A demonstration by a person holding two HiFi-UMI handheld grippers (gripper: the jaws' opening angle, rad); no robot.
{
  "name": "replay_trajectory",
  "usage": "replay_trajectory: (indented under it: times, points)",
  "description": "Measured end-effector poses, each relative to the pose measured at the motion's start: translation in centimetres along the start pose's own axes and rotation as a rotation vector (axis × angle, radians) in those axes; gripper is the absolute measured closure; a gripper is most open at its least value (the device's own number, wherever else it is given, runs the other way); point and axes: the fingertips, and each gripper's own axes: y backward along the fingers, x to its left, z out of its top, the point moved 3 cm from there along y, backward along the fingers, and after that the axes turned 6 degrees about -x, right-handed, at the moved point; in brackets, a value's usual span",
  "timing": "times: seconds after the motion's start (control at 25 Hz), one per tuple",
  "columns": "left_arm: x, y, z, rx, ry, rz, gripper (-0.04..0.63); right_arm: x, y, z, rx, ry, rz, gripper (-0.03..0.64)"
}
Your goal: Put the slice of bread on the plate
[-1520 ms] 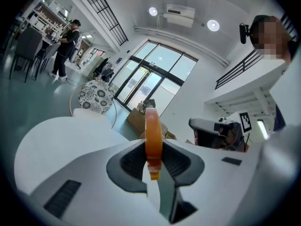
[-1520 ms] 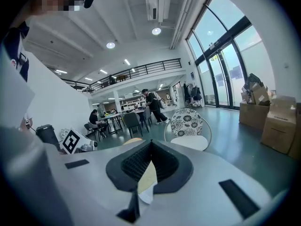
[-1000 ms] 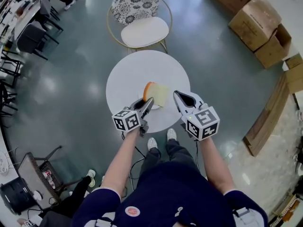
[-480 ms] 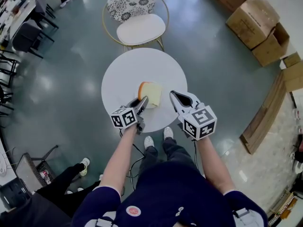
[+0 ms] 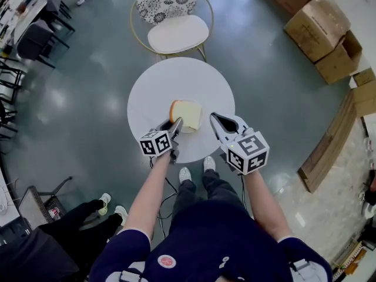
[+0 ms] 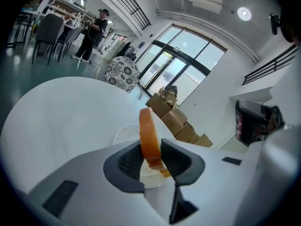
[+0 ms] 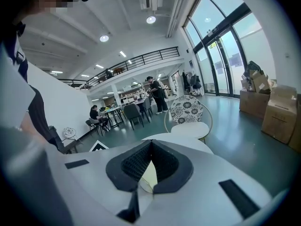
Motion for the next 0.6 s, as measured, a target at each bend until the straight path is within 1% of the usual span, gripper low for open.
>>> replay_trajectory:
  times: [0.2, 0.44, 0.6]
  points:
    - [1.0, 0.1, -0.5, -0.008, 0.015, 0.056, 0.485, 0.4, 0.1, 0.0, -0.001, 0.003, 0.009, 0.612]
    - [1.5, 0.2, -0.4, -0.008, -0.011, 0.115, 0.456, 0.6, 0.3, 0.3, 0.000, 0.003, 0.010, 0.612]
    - [2.1, 0.1, -0.7, -0.002, -0.013, 0.139, 0.438, 0.6, 0.3, 0.0, 0.001, 0.004, 0.014, 0.612]
